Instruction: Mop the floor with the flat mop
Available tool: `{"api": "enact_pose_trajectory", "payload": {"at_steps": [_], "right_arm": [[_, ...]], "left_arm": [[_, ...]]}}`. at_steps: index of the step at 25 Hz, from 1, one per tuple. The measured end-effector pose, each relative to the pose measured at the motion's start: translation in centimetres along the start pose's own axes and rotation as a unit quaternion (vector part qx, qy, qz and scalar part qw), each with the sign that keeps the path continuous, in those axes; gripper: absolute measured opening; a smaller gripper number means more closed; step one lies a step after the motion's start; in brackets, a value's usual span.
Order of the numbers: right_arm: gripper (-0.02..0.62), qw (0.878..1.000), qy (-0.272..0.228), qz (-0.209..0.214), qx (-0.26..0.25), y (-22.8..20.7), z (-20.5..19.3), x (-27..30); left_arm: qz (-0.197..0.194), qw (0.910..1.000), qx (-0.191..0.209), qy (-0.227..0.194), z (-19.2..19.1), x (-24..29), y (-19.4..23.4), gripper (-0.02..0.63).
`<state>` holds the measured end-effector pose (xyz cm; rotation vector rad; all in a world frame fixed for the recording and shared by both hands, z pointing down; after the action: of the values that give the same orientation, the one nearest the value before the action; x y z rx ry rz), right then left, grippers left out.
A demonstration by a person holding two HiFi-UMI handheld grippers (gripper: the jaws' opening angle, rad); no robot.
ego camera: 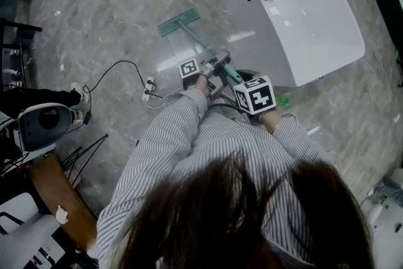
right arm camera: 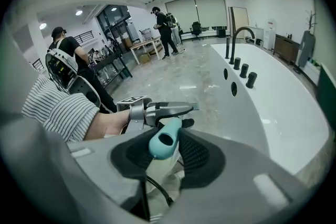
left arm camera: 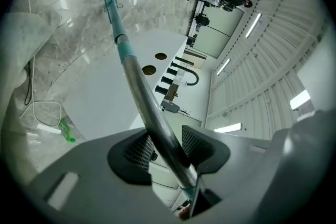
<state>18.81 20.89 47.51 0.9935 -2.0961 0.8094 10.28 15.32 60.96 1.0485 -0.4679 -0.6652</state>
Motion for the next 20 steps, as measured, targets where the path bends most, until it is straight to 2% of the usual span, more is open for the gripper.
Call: {"api": "enact_pose_trajectory", "payload": {"at_steps": [7,11,15,20], "right_arm": [[0.123,0.999,0.032,-0.002,-0.033,0.2,3.5,4.3],[0.121,0.999,0.046,-0.002,-0.017,-0.9,7.3,8.8],[0.121,0.998,0.053,-0.002,0.018,-1.6,13.1,13.8],[0.121,0.996,0.053,-0.003,0.069,-2.9,22.8,21.3]], "left_arm": [[0.009,1.0,-0.003,0.003,5.4,0.8,-1.1,0.166],[0.014,0.9998,-0.01,0.0,10.9,2.7,-2.2,0.158],[0.034,0.9988,-0.021,0.027,17.9,4.9,-4.9,0.146],[0.063,0.9963,-0.017,0.056,28.6,8.6,-9.9,0.144]]}}
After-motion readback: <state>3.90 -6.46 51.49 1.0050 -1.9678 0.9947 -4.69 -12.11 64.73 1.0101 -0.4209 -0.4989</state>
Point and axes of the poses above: the fingertips, and each gripper's own axes: x forward along the fingers, y to its left, z out of its top, the point moved 7 cm from there along -x, backward along the fingers, and after that the axes turned 4 degrees about -y, right-handed, at the moved point
